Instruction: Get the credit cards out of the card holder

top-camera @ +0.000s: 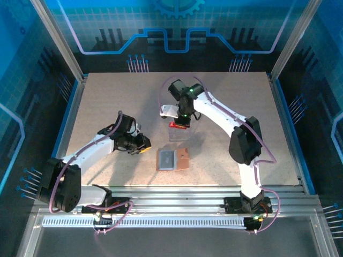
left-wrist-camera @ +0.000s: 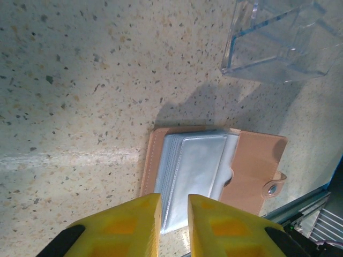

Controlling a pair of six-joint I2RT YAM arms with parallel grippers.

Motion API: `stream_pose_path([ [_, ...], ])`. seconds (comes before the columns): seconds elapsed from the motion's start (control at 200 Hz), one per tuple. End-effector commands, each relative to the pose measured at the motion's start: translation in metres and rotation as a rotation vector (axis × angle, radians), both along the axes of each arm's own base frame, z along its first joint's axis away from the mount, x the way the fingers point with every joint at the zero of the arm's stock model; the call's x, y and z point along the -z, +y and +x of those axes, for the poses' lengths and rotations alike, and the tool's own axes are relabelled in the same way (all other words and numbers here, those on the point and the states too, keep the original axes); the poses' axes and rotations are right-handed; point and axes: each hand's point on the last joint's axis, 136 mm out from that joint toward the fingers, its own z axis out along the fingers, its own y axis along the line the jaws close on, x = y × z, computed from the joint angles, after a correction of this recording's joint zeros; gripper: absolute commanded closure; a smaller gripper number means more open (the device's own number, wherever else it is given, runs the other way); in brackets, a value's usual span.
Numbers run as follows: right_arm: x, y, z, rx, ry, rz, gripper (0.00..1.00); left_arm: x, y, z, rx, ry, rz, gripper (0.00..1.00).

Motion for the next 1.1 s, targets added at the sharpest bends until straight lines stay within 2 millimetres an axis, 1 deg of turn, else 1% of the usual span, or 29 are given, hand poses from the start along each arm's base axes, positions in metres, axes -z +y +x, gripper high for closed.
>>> stream_pose_path([
  [0.0, 0.006, -0.012, -0.007, -0.066, 0.063, -0.079, 1.00, -0.001, 0.003, -0.008, 0.015, 0.003, -0.018, 0.79],
  [0.21, 0.022, -0.009, -0.006, -0.079, 0.123, -0.103, 1.00, -0.004, 0.005, -0.008, 0.004, -0.001, -0.029, 0.80],
  [0.405, 0.039, -0.005, -0.009, -0.085, 0.188, -0.099, 1.00, 0.001, 0.008, -0.011, 0.003, 0.012, -0.027, 0.79],
  [0.695, 0.053, 0.000, -0.020, -0.086, 0.303, -0.075, 1.00, 0.001, 0.010, -0.011, 0.001, 0.013, -0.029, 0.80],
  [0.77, 0.050, 0.000, -0.021, -0.084, 0.315, -0.068, 1.00, 0.002, 0.010, -0.012, 0.000, 0.016, -0.029, 0.79],
  [0.78, 0.058, 0.000, -0.022, -0.081, 0.333, -0.078, 1.00, 0.002, 0.010, -0.012, 0.001, 0.015, -0.029, 0.80],
  [0.8, 0.062, 0.000, -0.022, -0.081, 0.342, -0.082, 1.00, 0.002, 0.011, -0.012, -0.002, 0.017, -0.028, 0.80],
  [0.88, 0.064, -0.001, -0.024, -0.077, 0.358, -0.086, 1.00, 0.003, 0.010, -0.012, 0.000, 0.018, -0.028, 0.79],
  [0.985, 0.068, -0.004, -0.020, -0.063, 0.353, -0.094, 1.00, 0.004, 0.010, -0.012, 0.001, 0.024, -0.031, 0.80],
  [1.046, 0.069, -0.004, -0.018, -0.058, 0.349, -0.093, 0.97, 0.004, 0.010, -0.011, 0.003, 0.023, -0.033, 0.80],
  [1.096, 0.070, -0.004, -0.015, -0.054, 0.337, -0.098, 0.92, 0.004, 0.010, -0.011, 0.004, 0.022, -0.032, 0.81],
])
